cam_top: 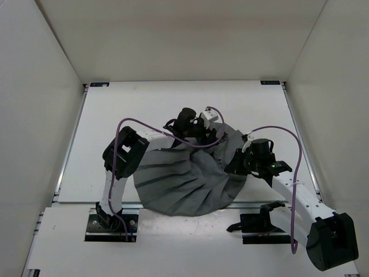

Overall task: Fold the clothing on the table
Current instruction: Flatten the skirt out

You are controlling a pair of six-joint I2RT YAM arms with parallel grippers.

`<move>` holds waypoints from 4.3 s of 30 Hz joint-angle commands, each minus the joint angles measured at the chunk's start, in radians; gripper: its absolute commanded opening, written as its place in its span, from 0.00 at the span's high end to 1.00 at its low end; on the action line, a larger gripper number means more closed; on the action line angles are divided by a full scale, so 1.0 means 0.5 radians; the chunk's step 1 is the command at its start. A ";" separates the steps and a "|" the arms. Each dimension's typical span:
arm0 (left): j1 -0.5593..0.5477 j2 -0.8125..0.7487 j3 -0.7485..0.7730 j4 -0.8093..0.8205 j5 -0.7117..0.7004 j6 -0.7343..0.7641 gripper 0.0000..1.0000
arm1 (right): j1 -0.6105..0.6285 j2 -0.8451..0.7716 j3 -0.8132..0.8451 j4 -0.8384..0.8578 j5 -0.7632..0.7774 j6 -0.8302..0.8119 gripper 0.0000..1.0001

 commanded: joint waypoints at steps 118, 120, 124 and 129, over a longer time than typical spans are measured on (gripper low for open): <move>0.841 -0.021 0.593 -1.287 -0.564 -0.557 0.42 | -0.385 1.839 1.754 0.359 -0.325 -0.562 0.43; 0.823 0.010 0.618 -1.329 -0.616 -0.536 0.43 | -0.382 1.839 1.751 0.350 -0.316 -0.577 0.42; 0.792 -0.002 0.566 -1.290 -0.711 -0.542 0.42 | -0.385 1.872 1.782 0.329 -0.291 -0.598 0.42; 0.795 -0.225 0.419 -1.204 -0.781 -0.612 0.31 | -0.382 1.876 1.757 0.295 -0.279 -0.608 0.42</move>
